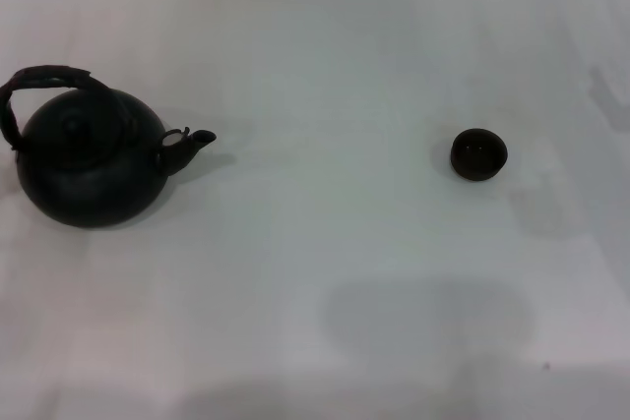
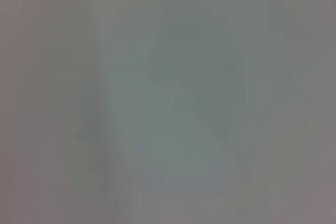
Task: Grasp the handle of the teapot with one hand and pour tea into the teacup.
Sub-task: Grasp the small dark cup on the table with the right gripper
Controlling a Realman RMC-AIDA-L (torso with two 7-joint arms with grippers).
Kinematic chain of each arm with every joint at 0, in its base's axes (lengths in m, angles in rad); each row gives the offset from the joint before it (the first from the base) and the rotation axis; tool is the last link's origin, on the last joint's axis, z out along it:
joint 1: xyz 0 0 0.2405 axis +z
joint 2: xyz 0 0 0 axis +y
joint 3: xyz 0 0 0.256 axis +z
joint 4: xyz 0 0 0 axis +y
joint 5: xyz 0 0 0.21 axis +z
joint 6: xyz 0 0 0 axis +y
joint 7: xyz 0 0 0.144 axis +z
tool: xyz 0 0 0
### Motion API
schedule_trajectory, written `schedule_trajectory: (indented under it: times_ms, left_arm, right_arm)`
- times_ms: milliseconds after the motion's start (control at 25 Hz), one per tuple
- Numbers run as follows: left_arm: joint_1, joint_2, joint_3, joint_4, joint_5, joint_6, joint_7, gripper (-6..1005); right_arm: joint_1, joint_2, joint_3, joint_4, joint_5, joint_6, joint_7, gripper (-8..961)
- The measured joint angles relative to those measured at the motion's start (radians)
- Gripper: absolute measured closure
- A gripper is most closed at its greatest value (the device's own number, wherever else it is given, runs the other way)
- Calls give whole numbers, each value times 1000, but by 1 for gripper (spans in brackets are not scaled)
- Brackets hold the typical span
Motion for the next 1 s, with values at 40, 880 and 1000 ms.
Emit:
schedule_trajectory:
  times_ms: [40, 880, 1000]
  left_arm:
    - [8, 0, 0, 0, 1, -19, 2, 254]
    - [52, 6, -3, 29, 1, -24, 5, 255]
    - [47, 7, -2, 42, 0, -5, 5, 255]
  right_arm:
    - [0, 0, 0, 0, 0, -1, 0, 113]
    - [-81, -8, -215, -153, -4, 14, 168, 108]
    - [-123, -20, -342, -281, -17, 18, 272, 108]
